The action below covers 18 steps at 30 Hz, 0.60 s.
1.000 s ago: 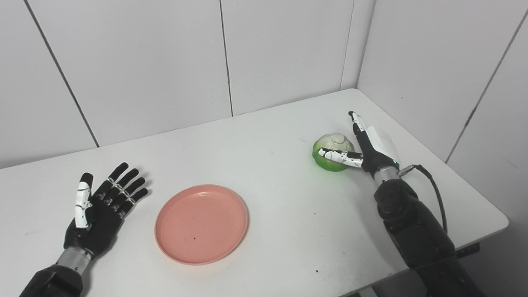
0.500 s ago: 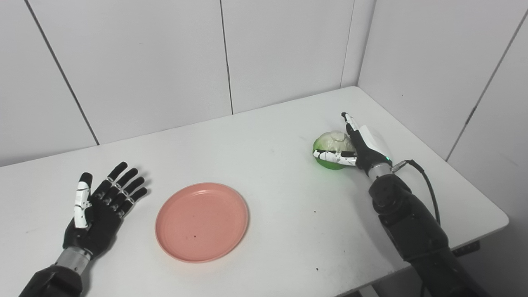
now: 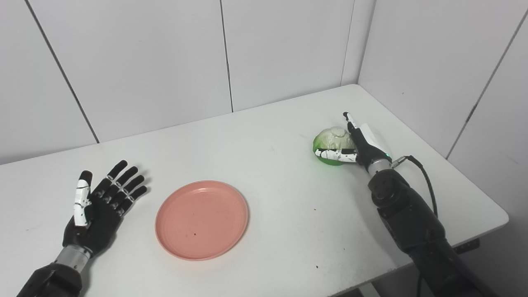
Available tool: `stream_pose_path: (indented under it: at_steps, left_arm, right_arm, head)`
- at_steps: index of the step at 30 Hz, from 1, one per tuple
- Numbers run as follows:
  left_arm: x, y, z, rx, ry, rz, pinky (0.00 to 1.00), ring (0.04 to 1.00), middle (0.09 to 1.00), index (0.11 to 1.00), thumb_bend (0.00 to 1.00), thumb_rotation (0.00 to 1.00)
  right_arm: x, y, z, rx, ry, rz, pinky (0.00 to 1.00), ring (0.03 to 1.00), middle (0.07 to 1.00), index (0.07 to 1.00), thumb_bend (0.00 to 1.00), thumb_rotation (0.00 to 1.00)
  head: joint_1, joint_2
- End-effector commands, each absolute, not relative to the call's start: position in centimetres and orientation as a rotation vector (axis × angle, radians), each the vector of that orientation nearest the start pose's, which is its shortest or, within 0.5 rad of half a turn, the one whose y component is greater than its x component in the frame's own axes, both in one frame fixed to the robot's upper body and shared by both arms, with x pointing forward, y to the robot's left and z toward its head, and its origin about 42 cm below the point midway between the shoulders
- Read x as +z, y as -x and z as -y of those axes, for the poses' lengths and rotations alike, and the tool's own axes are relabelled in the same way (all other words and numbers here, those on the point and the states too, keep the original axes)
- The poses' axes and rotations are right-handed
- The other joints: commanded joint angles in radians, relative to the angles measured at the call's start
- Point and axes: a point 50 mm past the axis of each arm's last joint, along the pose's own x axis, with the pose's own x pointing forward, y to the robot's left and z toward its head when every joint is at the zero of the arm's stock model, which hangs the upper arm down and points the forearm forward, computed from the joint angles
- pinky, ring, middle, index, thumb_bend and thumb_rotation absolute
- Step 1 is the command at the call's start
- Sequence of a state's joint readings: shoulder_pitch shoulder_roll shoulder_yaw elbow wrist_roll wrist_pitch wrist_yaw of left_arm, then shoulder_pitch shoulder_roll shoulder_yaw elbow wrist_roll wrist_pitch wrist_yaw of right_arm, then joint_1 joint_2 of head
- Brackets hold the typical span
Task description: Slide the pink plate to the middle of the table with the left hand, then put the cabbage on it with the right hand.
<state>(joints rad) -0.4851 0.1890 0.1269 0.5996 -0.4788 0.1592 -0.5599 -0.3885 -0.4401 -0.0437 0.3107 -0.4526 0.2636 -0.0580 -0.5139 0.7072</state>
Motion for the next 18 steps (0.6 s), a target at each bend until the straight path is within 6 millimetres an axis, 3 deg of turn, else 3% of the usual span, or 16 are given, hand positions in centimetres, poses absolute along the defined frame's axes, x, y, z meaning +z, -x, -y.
stream_pose_path:
  at_steps: [1, 2, 4, 7, 8, 11, 14, 16, 18]
  left_arm:
    - [7.87, -40.92, -26.66, -0.415, 0.4, -0.306, 0.84, 0.86, 0.872, 0.865, 0.63, 1.0]
    - [7.89, -40.92, -26.67, -0.414, 0.399, -0.307, 0.84, 0.86, 0.872, 0.865, 0.63, 1.0]
    - [7.92, -40.91, -26.67, -0.414, 0.4, -0.307, 0.84, 0.861, 0.873, 0.865, 0.63, 1.0]
    - [7.93, -40.91, -26.66, -0.414, 0.406, -0.31, 0.84, 0.861, 0.873, 0.865, 0.64, 1.0]
    - [7.95, -40.9, -26.67, -0.415, 0.405, -0.31, 0.84, 0.862, 0.873, 0.867, 0.64, 1.0]
    - [7.96, -40.87, -26.66, -0.42, 0.403, -0.308, 0.85, 0.865, 0.876, 0.871, 0.64, 1.0]
    - [7.99, -40.85, -26.65, -0.424, 0.404, -0.307, 0.85, 0.864, 0.875, 0.869, 0.64, 0.99]
    - [7.99, -40.86, -26.64, -0.423, 0.403, -0.309, 0.85, 0.862, 0.875, 0.869, 0.64, 1.0]
    - [8.0, -40.87, -26.62, -0.422, 0.403, -0.309, 0.84, 0.859, 0.875, 0.869, 0.64, 1.0]
  right_arm:
    - [20.08, -41.31, 38.5, -0.31, 0.837, -0.026, 0.73, 0.801, 0.824, 0.871, 1.0, 0.34]
    - [20.12, -41.19, 38.38, -0.31, 0.821, -0.016, 0.73, 0.801, 0.824, 0.871, 1.0, 0.34]
    - [20.2, -41.0, 38.18, -0.305, 0.807, -0.015, 0.61, 0.679, 0.72, 0.805, 0.96, 0.22]
    - [20.21, -40.93, 38.08, -0.285, 0.801, -0.021, 0.53, 0.585, 0.629, 0.73, 0.9, 0.14]
    - [20.17, -40.94, 38.07, -0.277, 0.8, -0.021, 0.53, 0.562, 0.599, 0.655, 0.87, 0.09]
    - [19.94, -41.0, 38.14, -0.257, 0.807, -0.032, 0.49, 0.521, 0.568, 0.508, 0.57, 0.13]
    - [19.77, -41.06, 38.09, -0.25, 0.816, -0.032, 0.46, 0.499, 0.55, 0.491, 0.53, 0.13]
    - [19.68, -41.07, 38.07, -0.248, 0.817, -0.028, 0.43, 0.468, 0.496, 0.494, 0.53, 0.03]
    - [19.63, -41.08, 38.05, -0.25, 0.815, -0.027, 0.42, 0.462, 0.483, 0.493, 0.53, 0.01]
  head:
    - [0.001, 0.001]
    - [0.002, 0.004]
    - [0.002, 0.004]
    - [0.004, 0.006]
    - [0.004, 0.006]
    - [0.005, 0.009]
    - [0.005, 0.009]
    - [0.005, 0.009]
    - [0.005, 0.009]
